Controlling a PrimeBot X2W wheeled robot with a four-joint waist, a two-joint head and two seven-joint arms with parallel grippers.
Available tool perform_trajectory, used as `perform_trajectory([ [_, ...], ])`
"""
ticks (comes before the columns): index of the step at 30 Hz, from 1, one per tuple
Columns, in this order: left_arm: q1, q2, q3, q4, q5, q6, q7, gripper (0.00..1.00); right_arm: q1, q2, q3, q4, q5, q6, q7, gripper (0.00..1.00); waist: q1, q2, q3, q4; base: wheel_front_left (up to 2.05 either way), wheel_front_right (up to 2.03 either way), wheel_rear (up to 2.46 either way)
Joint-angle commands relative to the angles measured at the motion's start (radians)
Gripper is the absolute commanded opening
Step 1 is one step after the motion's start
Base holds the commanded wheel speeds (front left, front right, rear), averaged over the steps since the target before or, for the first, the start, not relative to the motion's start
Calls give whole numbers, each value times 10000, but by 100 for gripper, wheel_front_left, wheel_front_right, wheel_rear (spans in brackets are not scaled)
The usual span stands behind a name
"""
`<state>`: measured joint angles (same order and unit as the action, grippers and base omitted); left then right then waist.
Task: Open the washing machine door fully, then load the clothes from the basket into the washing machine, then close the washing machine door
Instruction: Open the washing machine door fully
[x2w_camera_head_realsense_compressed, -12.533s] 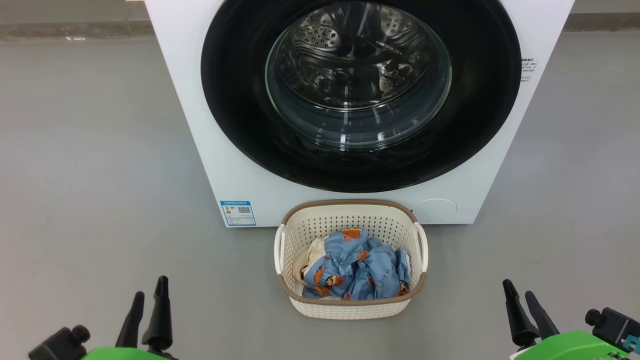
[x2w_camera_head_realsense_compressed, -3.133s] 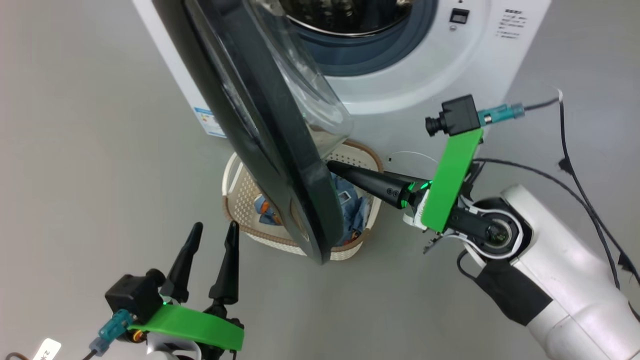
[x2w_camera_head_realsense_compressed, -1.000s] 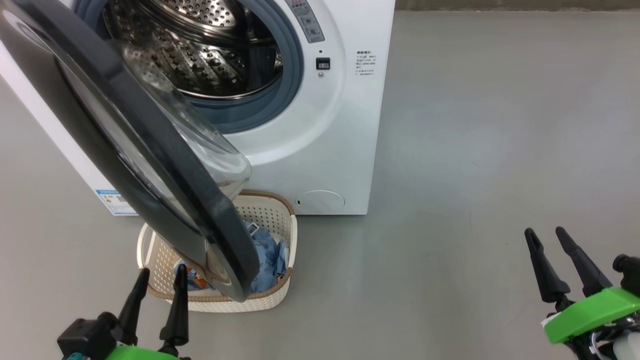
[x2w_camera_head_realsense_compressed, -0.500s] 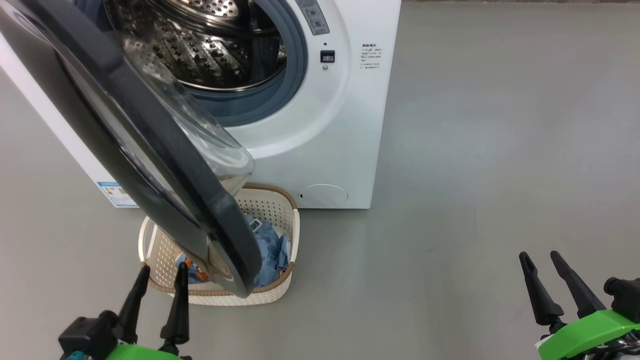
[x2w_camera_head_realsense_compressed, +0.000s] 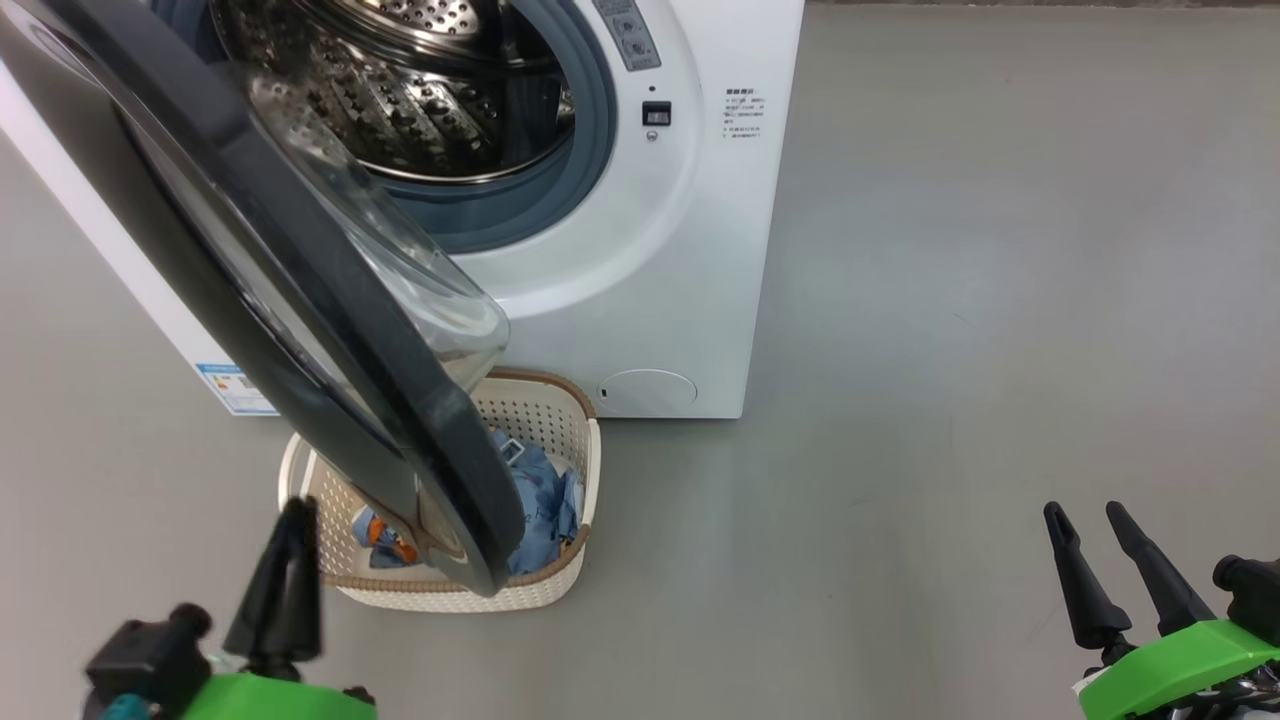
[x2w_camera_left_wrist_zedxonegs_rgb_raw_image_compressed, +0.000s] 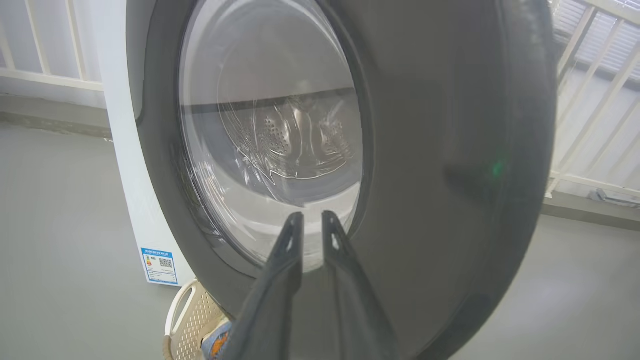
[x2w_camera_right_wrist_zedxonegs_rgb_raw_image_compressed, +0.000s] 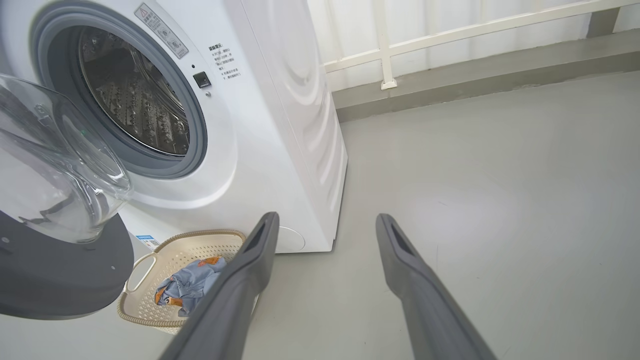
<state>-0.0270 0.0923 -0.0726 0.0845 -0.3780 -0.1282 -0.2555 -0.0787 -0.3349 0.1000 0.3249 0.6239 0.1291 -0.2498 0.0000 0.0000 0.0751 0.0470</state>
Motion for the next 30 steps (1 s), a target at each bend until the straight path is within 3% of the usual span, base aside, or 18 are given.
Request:
perform_trajectory([
  [1, -414, 98, 512, -448, 161, -25, -63, 0, 126, -175, 121, -215, -136, 16, -120, 100, 0, 0, -13, 5, 0, 0, 0],
  [7, -608, -181, 1779, -2188, 273, -25, -63, 0, 140, -201, 74, -269, -130, 16, -120, 100, 0, 0, -12, 26, 0, 0, 0],
  [13, -797, -336, 2127, -4178, 726, -20, -63, 0, 126, -245, -47, -346, -185, 16, -120, 100, 0, 0, -3, 25, 0, 0, 0],
  [17, -776, -389, 1257, -5270, 1097, 2, -63, 0, 160, -248, -98, -370, -241, 16, -120, 100, 0, 0, -19, 2, 0, 0, 0],
  [22, -704, -412, -580, -5871, 1289, 67, -11, 0, 191, -224, -146, -409, -347, 16, -120, 100, 0, 0, -24, -31, 0, 0, 0],
  [26, -760, -417, -1965, -5220, 986, 160, 220, 0, 187, -217, -145, -462, -510, 16, -120, 100, 0, 0, 3, -68, 0, 0, 0],
  [30, -960, -418, -2610, -4047, 670, 289, 232, 0, 121, -192, -103, -476, -657, 16, -120, 100, 0, 0, 15, -169, 0, 0, 0],
])
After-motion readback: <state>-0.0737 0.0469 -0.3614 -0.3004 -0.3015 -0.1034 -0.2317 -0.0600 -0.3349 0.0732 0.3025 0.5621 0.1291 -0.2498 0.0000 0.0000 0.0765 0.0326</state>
